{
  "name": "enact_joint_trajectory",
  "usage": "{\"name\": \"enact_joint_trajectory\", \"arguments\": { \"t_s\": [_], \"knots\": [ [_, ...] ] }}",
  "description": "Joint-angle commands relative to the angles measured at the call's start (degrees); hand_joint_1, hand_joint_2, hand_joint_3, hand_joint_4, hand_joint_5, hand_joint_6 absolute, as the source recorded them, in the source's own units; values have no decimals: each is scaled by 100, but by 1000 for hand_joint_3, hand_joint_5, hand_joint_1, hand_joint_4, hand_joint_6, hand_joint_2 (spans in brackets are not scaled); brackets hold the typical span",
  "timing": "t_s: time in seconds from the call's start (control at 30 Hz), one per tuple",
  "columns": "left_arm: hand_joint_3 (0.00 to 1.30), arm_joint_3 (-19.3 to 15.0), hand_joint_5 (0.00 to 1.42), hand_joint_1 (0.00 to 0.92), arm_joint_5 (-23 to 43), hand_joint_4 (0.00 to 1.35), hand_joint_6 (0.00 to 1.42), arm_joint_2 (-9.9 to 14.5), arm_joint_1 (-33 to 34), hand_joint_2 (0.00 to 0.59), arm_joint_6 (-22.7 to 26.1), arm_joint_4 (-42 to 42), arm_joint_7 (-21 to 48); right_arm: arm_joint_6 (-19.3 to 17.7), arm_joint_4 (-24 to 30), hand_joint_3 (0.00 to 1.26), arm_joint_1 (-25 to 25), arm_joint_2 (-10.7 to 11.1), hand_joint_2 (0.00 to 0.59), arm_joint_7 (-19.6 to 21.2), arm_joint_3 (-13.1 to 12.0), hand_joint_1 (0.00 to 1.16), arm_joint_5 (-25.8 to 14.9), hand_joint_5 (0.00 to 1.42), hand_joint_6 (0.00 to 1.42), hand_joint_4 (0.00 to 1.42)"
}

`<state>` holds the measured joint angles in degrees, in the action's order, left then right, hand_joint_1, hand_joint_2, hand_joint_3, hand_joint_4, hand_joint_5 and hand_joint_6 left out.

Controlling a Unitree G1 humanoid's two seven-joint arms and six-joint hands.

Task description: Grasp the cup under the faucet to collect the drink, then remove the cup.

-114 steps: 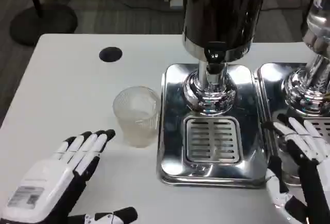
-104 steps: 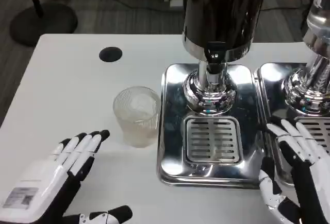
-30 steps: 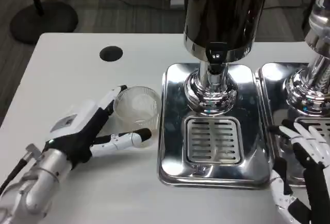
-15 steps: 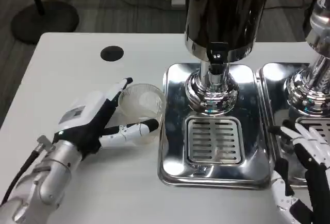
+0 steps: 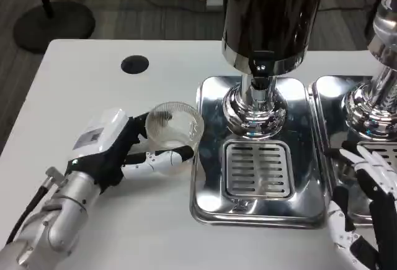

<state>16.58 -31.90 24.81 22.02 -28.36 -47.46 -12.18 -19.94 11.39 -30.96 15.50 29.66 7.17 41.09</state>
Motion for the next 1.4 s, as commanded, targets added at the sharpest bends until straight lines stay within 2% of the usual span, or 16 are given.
{"name": "enact_joint_trajectory", "arguments": {
  "t_s": [0.03,0.17,0.33,0.63,1.07,1.3,1.4],
  "knots": [
    [351,22,540,217,43,381,670,-4,124,140,-305,-373,-104,-60,-55,304,49,-62,586,-46,-4,489,-49,143,347,164],
    [375,-10,641,216,112,431,788,-18,164,163,-604,-676,-219,-35,-67,304,92,-106,586,-74,5,491,-28,144,349,164],
    [389,-61,712,221,263,470,853,-28,188,180,-879,-946,-255,-2,-73,304,129,-159,586,-118,16,493,11,144,351,164],
    [389,-245,756,221,456,487,882,-20,126,183,-1290,-1183,-357,114,-37,301,202,-243,586,-198,72,494,87,145,353,164],
    [389,-443,763,221,776,487,897,-2,122,185,-1682,-1121,-122,225,9,295,288,-339,586,-260,117,486,157,147,345,164],
    [391,-363,763,221,692,487,902,-145,241,185,-1714,-892,92,237,70,295,223,-331,586,-264,51,483,130,152,344,164],
    [392,-282,763,221,659,487,904,-330,361,185,-1687,-786,176,224,90,295,178,-331,586,-251,17,483,115,155,343,164]
  ]
}}
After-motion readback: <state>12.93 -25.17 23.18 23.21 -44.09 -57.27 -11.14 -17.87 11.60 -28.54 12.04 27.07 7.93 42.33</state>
